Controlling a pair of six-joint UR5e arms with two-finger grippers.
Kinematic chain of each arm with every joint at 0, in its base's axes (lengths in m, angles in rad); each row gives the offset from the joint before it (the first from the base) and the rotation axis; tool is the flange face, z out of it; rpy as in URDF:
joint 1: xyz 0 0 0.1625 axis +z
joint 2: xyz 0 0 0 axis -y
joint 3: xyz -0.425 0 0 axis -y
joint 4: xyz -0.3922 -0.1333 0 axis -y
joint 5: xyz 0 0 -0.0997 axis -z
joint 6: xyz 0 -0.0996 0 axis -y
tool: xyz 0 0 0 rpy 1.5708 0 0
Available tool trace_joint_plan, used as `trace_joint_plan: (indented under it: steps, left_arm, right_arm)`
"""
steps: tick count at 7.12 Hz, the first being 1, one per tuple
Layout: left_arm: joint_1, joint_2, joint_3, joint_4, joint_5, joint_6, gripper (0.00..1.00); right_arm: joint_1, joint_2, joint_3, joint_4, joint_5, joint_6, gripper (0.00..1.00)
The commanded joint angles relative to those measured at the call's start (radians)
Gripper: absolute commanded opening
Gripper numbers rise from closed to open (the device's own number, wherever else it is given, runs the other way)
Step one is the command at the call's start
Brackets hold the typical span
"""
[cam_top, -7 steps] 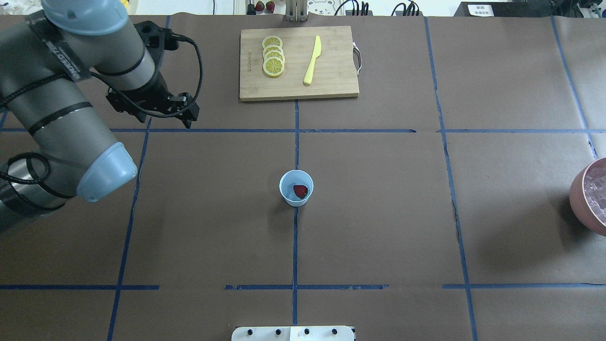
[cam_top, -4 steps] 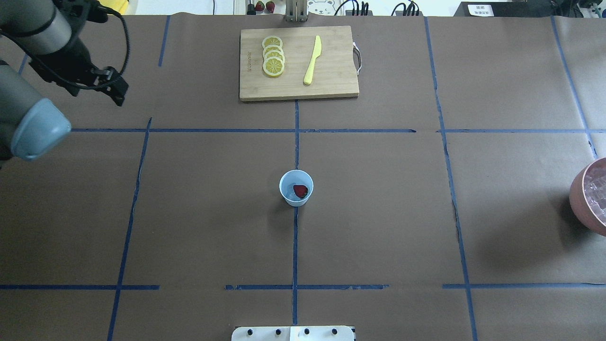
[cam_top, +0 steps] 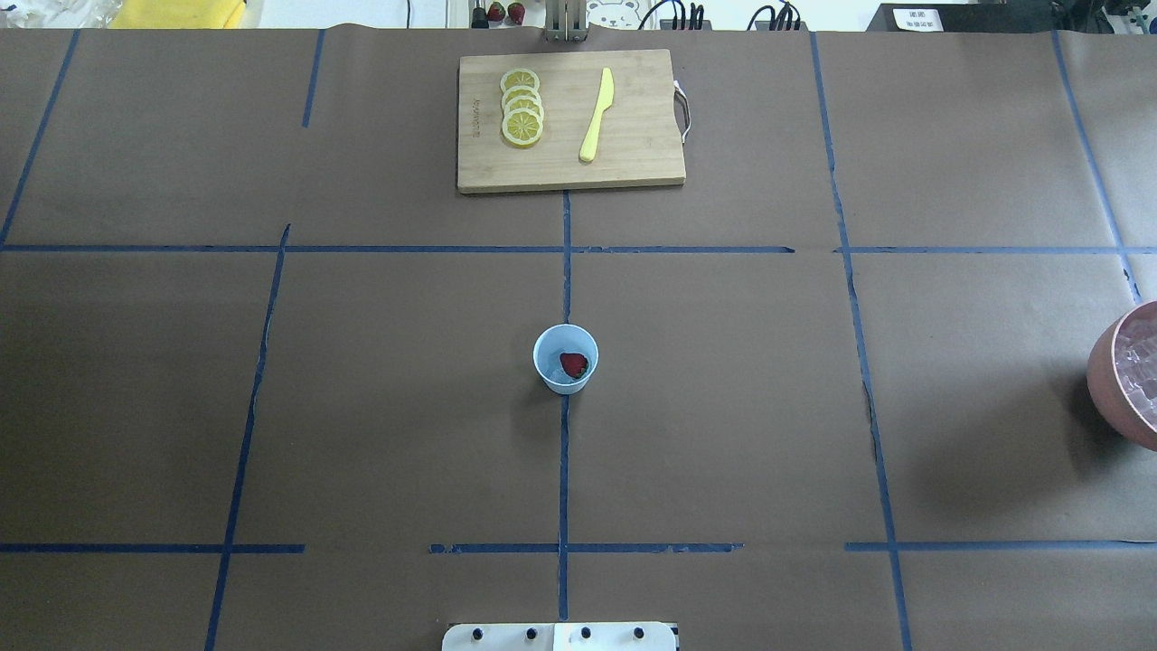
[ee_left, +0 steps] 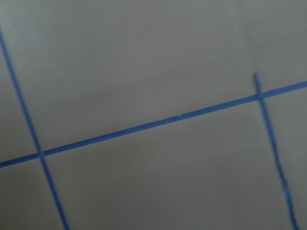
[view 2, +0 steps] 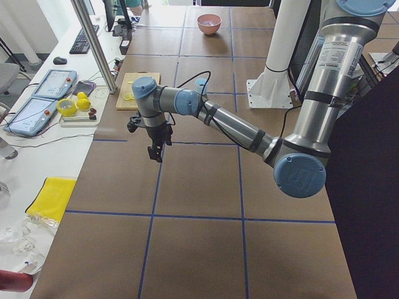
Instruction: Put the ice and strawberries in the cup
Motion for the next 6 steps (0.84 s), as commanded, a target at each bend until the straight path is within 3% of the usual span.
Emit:
trace_joint_plan:
  steps: [1,6]
  left_arm:
    - [-0.123,0.097,0.110,-0.124,-0.059,0.096,1.00]
    - [-0.179,0.153,0.172,-0.178,-0.061,0.067,1.00]
  right_arm:
    - [0.000,0.001,-0.004,0.000,0.000,0.000,0.99]
    - [0.000,0.001,-0.002,0.000,0.000,0.000,0.99]
